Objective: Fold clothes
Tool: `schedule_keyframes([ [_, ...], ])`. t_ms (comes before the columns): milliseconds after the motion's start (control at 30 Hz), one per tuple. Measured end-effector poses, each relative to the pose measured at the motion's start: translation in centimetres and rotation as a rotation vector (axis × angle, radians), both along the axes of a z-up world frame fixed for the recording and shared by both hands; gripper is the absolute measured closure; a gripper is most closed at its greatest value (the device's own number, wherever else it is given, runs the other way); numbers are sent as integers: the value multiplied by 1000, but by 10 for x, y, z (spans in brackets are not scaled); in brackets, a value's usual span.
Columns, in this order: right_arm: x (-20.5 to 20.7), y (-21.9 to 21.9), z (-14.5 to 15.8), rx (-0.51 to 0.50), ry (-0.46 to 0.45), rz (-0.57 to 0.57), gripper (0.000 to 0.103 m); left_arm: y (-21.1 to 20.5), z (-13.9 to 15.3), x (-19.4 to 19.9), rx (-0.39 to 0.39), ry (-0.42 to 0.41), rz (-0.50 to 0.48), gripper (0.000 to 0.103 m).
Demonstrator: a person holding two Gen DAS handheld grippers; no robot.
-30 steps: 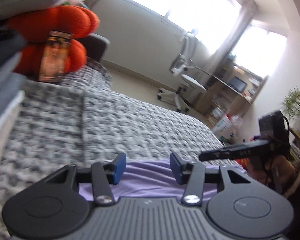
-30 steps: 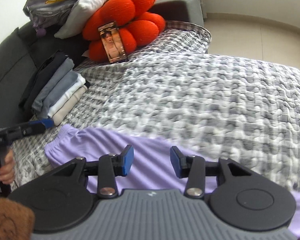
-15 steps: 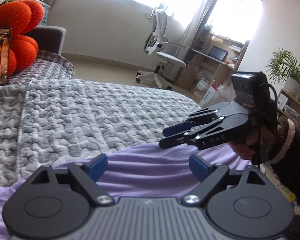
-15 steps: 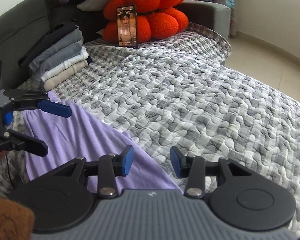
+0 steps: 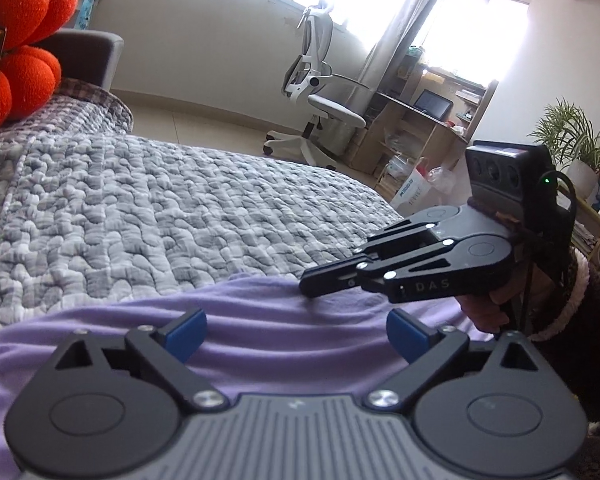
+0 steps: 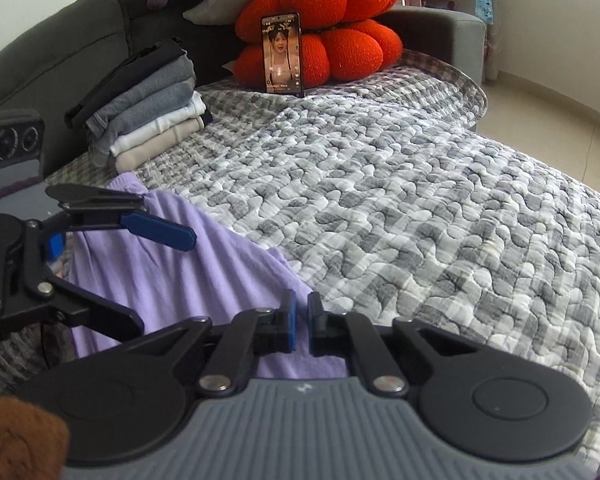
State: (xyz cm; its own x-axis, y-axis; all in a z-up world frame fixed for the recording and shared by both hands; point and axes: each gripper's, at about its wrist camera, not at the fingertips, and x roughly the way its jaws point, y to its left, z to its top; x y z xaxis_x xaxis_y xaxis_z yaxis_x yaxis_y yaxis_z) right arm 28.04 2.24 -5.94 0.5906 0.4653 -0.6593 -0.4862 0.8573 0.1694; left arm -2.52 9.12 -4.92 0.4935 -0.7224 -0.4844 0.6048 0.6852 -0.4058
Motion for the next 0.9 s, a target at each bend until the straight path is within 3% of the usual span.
schedule_keyframes([
  [133,-11,3,8,7,-22,34,101,12,-4,4,-36,60,22,6],
  [433,-27,11,7,5,6,100,100,23,-12,1,-46,63,37,7],
  [467,-25,9,8,12,2,80,88,23,-13,0,-44,60,35,7],
  [533,-21,3,10,13,-15,42,79,24,-15,-2,-42,53,33,7],
  [567,-19,0,11,11,-28,22,63,24,-16,-3,-40,50,31,7],
  [633,-14,-4,10,11,-51,-12,55,22,-16,-4,-32,42,27,7],
  [833,3,-2,-2,-16,-46,-37,57,20,-16,-6,-24,31,17,7],
  [900,6,2,-6,-24,-38,-26,68,20,-16,-5,-25,31,15,7],
])
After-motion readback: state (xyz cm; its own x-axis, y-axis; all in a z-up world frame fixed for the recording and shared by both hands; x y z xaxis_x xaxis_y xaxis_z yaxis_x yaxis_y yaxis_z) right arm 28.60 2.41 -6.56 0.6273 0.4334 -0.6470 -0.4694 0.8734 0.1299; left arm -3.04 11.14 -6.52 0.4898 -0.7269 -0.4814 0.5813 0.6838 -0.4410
